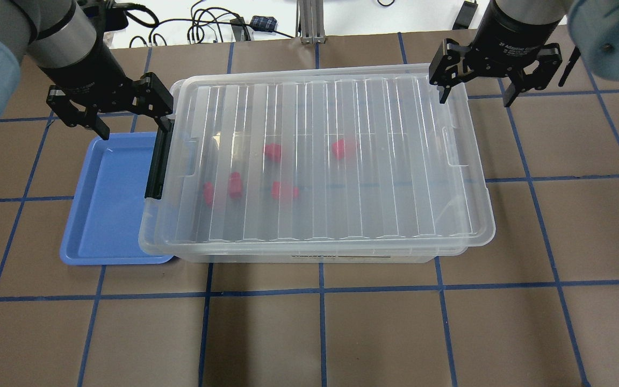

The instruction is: Place red block in blue tray from box

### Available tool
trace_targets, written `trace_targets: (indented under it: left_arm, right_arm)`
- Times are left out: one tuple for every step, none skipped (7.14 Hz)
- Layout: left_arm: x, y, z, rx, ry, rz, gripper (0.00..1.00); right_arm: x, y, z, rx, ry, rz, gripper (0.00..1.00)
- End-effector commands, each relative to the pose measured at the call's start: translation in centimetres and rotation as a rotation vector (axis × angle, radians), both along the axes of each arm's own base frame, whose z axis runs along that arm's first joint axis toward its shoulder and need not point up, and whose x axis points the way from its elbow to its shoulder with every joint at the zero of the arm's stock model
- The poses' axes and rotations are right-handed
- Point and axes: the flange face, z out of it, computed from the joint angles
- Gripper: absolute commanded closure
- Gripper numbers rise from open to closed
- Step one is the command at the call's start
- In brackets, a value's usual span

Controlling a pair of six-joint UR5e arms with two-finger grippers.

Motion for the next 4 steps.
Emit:
trace_targets:
  left_arm:
    - [0.00, 0.00, -0.01, 0.000, 0.000, 0.000, 0.00]
    - [0.00, 0.02, -0.03, 0.001, 0.000, 0.000, 0.00]
    - [-0.06, 0.03, -0.03, 0.001, -0.001, -0.001, 0.00]
    - [-0.06, 0.03, -0.03, 0.001, -0.001, -0.003, 0.00]
  right_arm:
    - [0.00, 0.00, 0.00, 0.000, 0.000, 0.000, 0.00]
    - [-0.02, 0.00, 0.00, 0.000, 0.002, 0.000, 0.00]
    - [-0.09, -0.09, -0.06, 0.000, 0.002, -0.002, 0.00]
    - [-0.16, -0.12, 0.01, -0.002, 0.000, -0.002, 0.00]
